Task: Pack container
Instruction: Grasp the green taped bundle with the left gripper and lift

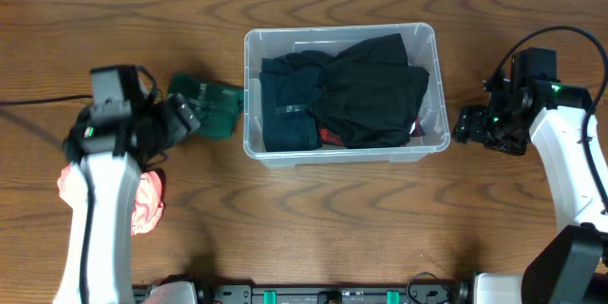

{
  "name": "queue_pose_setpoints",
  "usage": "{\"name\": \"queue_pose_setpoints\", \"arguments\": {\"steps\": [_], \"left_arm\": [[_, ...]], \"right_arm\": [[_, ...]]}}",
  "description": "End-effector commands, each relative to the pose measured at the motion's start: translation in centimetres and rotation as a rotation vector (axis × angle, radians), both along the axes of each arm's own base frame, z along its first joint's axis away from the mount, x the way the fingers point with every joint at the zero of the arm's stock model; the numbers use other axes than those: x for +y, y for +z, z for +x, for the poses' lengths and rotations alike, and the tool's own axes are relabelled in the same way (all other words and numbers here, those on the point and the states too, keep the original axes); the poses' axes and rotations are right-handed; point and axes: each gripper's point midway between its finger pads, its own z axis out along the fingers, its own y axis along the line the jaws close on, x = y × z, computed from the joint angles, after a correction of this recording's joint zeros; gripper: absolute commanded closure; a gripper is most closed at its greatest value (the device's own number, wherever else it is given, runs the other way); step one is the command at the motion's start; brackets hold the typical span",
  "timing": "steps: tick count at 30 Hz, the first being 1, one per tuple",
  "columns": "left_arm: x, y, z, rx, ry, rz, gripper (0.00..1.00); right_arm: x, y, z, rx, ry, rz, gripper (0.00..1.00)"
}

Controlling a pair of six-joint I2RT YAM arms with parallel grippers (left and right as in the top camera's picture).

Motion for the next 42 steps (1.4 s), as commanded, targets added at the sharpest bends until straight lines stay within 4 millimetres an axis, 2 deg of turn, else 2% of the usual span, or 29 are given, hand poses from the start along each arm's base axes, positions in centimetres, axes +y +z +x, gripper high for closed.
{"name": "queue_pose_setpoints", "arguments": {"steps": [1, 4, 7, 13, 21, 25, 31, 34, 37, 39, 42], "left_arm": [[-1.8, -2.6, 1.8, 0.062, 0.112, -0.199, 0.02], [-1.7, -5.2, 3.4, 0.103, 0.215, -0.254, 0.02], [-2.2, -6.8, 4.6, 0.123, 0.270, -0.314, 0.02], [-2.3, -10.4, 5.0, 0.215, 0.429, -0.378, 0.02], [-1.7, -12.7, 6.6, 0.196, 0.436, -0.365, 0.01], [-1.5, -12.9, 7.0, 0.181, 0.436, -0.360, 0.18], [-1.3, -12.8, 7.3, 0.160, 0.396, -0.339, 0.71], [-1.3, -12.1, 7.5, 0.133, 0.303, -0.303, 0.92], [-1.2, -9.9, 7.9, 0.071, 0.237, -0.278, 0.94], [-1.1, -6.8, 8.5, -0.019, 0.179, -0.251, 0.94], [-1.1, -0.1, 9.7, -0.206, 0.074, -0.192, 0.94]], "right_arm": [[-0.7, 0.5, 0.2, -0.014, -0.007, -0.029, 0.23], [-0.7, 0.4, 0.2, -0.013, -0.004, -0.030, 0.22], [-0.7, 0.4, 0.2, -0.013, -0.004, -0.030, 0.22], [-0.7, 0.4, 0.2, -0.014, -0.004, -0.030, 0.22], [-0.7, 0.4, 0.1, -0.009, -0.004, -0.029, 0.22], [-0.6, 0.4, -0.1, 0.002, -0.004, -0.027, 0.22], [-0.6, 0.4, -0.5, 0.014, -0.004, -0.026, 0.23], [-0.8, 0.8, -0.4, -0.002, -0.011, -0.028, 0.23], [-1.1, 2.0, -0.2, -0.037, -0.019, -0.034, 0.23], [-1.4, 3.0, -0.1, -0.066, -0.026, -0.048, 0.23], [-1.7, 4.7, -0.2, -0.103, -0.031, -0.072, 0.23]]}}
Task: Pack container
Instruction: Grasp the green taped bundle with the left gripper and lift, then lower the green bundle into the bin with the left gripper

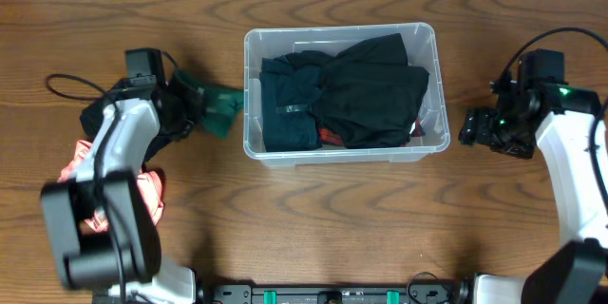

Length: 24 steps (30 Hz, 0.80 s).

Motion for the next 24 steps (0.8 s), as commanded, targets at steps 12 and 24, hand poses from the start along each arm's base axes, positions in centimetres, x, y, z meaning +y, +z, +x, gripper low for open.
{"name": "queue_pose_setpoints", "arguments": {"steps": [12, 24], "left_arm": [[-16.4, 22.5, -3.4, -0.697, -0.702, 0.180, 0.94], [-35.0, 15.4, -8.2, -0.699, -1.191, 0.062, 0.94]], "right_arm": [[-3.7, 8.9, -0.7, -0.253, -0.143, -0.215, 0.21], [-3.8, 10.5, -1.5, -0.303, -0.151, -0.230, 0.18]]}}
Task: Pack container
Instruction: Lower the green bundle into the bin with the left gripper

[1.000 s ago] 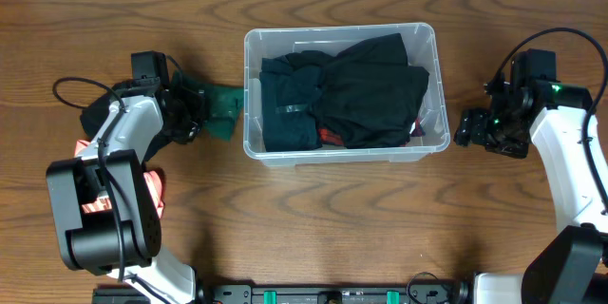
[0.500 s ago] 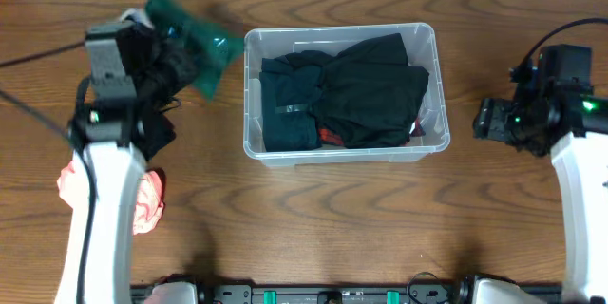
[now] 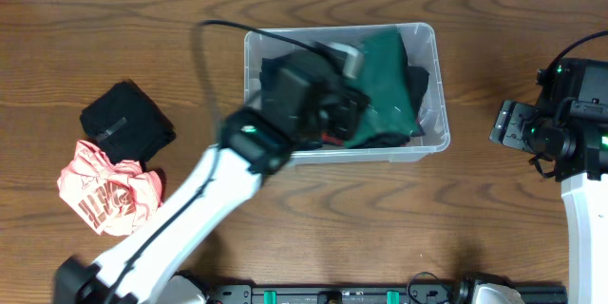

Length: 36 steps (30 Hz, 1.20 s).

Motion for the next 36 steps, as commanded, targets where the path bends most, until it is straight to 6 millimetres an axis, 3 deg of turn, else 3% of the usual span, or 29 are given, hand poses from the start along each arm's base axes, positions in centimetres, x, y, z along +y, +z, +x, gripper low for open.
{"name": "queue_pose_setpoints", "arguments": {"steps": [1, 5, 13, 15, 17, 18, 19, 20, 29, 31, 34, 35, 36], "left_arm": [[-2.4, -2.0, -0.3, -0.015, -0.069, 0.027, 0.94], [-4.9, -4.5, -0.5, -0.010, -0.154, 0.023, 0.94], [-5.0, -8.9, 1.8, 0.034, -0.123, 0.060, 0.93], [-4.4, -9.3, 2.4, 0.041, -0.107, 0.065, 0.69], [-3.8, -9.2, 3.1, 0.041, -0.089, 0.063, 0.31], [-3.4, -8.9, 3.5, 0.038, -0.076, 0.060, 0.18], [-3.0, -8.7, 3.9, 0.036, -0.066, 0.057, 0.06], [-2.6, -8.3, 4.1, 0.038, -0.060, 0.053, 0.02], [3.5, -1.0, 5.8, -0.001, 0.056, 0.001, 0.02], [3.3, 0.0, 4.8, 0.001, 0.025, -0.020, 0.02], [1.2, 0.1, 2.5, 0.026, -0.064, -0.041, 0.01], [0.4, -0.2, 1.8, 0.031, -0.087, -0.037, 0.03], [-0.6, -0.6, 1.1, 0.025, -0.126, -0.026, 0.11]], "right_arm": [[-0.6, 1.0, 0.0, -0.024, -0.031, -0.013, 0.18], [-0.6, 1.0, 0.0, -0.025, -0.031, -0.013, 0.18], [-0.6, 0.9, -0.1, -0.020, -0.031, -0.012, 0.18], [-0.6, 0.9, -0.1, -0.020, -0.031, -0.012, 0.18], [-0.6, 0.9, -0.1, -0.019, -0.031, -0.012, 0.18], [-0.6, 0.8, -0.2, -0.018, -0.031, -0.011, 0.18], [-0.6, 0.8, -0.2, -0.016, -0.031, -0.011, 0.18], [-0.6, 0.8, -0.2, -0.014, -0.031, -0.011, 0.18], [-0.5, 0.8, -0.3, -0.010, -0.031, -0.010, 0.18], [-0.5, 0.8, -0.3, -0.011, -0.031, -0.010, 0.18], [-0.6, 0.8, -0.3, -0.013, -0.031, -0.011, 0.18], [-0.6, 0.8, -0.3, -0.013, -0.031, -0.011, 0.18], [-0.6, 0.8, -0.3, -0.013, -0.031, -0.011, 0.18]]}}
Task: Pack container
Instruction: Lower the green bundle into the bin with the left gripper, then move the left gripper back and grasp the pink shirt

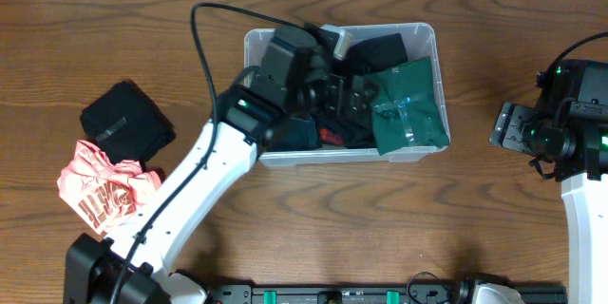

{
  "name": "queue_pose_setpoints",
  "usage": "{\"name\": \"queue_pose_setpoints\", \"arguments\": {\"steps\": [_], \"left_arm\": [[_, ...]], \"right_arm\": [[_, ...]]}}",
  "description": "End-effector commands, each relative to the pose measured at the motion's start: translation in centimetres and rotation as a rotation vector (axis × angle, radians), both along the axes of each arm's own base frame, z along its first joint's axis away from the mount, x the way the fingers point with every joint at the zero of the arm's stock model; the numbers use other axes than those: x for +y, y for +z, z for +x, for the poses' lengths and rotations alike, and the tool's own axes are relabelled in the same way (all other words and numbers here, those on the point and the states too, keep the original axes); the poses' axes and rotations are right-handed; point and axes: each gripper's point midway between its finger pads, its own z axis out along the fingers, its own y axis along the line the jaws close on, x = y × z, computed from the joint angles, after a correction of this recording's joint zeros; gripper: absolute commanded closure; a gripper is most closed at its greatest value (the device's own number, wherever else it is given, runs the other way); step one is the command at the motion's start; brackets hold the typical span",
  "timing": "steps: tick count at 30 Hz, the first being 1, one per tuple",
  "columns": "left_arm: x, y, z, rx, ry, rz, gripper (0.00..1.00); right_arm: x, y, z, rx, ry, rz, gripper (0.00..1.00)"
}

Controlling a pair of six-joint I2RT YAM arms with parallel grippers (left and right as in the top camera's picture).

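A clear plastic container (251,52) stands at the table's middle with dark clothes (380,52) in it. A green garment (410,106) lies spread over its right side, reaching the front rim. My left arm reaches over the container, and its gripper (353,97) is just left of the green garment, looking open with nothing in it. A folded black garment (126,122) and a crumpled pink one (104,186) lie on the table at the left. My right gripper (503,125) hangs off to the right of the container; its fingers are too dark to read.
A black cable (201,38) loops from the left arm over the table behind the container's left side. The right arm's white link (581,214) runs down the right edge. Bare wood lies in front of the container.
The green garment, bunched under my left gripper at the container's back right, now lies flat over its right side. The gripper has drawn back to the left of it. The right arm is unchanged.
My left gripper was at the green garment on the table left of the container, over the black and pink clothes. Then the garment was inside the container under the gripper, the black garment uncovered. Now it lies spread in the container. The right arm drew back rightward.
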Motion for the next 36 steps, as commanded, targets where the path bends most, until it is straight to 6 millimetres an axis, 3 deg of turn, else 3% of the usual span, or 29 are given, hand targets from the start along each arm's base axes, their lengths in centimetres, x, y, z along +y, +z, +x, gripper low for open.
{"name": "queue_pose_setpoints", "arguments": {"steps": [1, 4, 10, 13, 16, 18, 20, 21, 24, 25, 27, 30, 32, 36], "left_arm": [[-3.6, -1.2, -3.0, 0.005, -0.156, 0.013, 0.18], [-5.4, -3.3, -3.2, -0.008, -0.173, 0.063, 0.35], [-7.8, -9.6, -1.9, 0.033, -0.180, 0.120, 0.34], [-7.9, -12.7, -0.2, 0.052, -0.157, 0.135, 0.28], [-7.3, -14.2, 1.0, 0.069, -0.129, 0.139, 0.28], [-6.9, -13.8, 1.5, 0.066, -0.119, 0.131, 0.25], [-6.6, -12.2, 1.8, 0.049, -0.120, 0.099, 0.22], [-6.5, -11.0, 1.9, 0.034, -0.120, 0.082, 0.21], [-5.3, -6.3, 2.1, -0.040, -0.103, 0.038, 0.02], [-4.7, -4.7, 2.1, -0.067, -0.097, 0.028, 0.02], [-2.8, -1.3, 1.7, -0.109, -0.072, 0.012, 0.02], [2.1, 2.3, 1.2, -0.127, 0.035, 0.041, 0.02], [6.7, 3.6, 1.1, -0.123, 0.156, 0.096, 0.02], [18.8, 3.7, 1.4, -0.037, 0.551, 0.234, 0.02]], "right_arm": [[-0.6, 0.9, 0.1, -0.028, -0.029, -0.011, 0.18], [-0.5, 0.9, -0.1, -0.021, -0.029, -0.010, 0.18], [-0.5, 0.7, -0.2, -0.014, -0.029, -0.008, 0.19], [-0.5, 0.7, -0.3, -0.011, -0.029, -0.007, 0.19], [-0.4, 0.6, -0.4, -0.005, -0.029, -0.006, 0.19], [-0.4, 0.6, -0.5, -0.003, -0.029, -0.006, 0.19], [-0.4, 0.6, -0.4, -0.004, -0.028, -0.007, 0.19], [-0.4, 0.6, -0.4, -0.004, -0.028, -0.007, 0.19], [-0.5, 0.6, -0.4, -0.006, -0.028, -0.007, 0.19], [-0.5, 0.6, -0.4, -0.006, -0.028, -0.007, 0.19], [-0.5, 0.6, -0.4, -0.005, -0.029, -0.007, 0.19], [-0.4, 0.6, -0.5, -0.002, -0.029, -0.007, 0.19], [-0.5, 0.6, -0.5, -0.003, -0.029, -0.007, 0.19], [-0.5, 0.6, -0.5, -0.002, -0.029, -0.007, 0.19]]}}
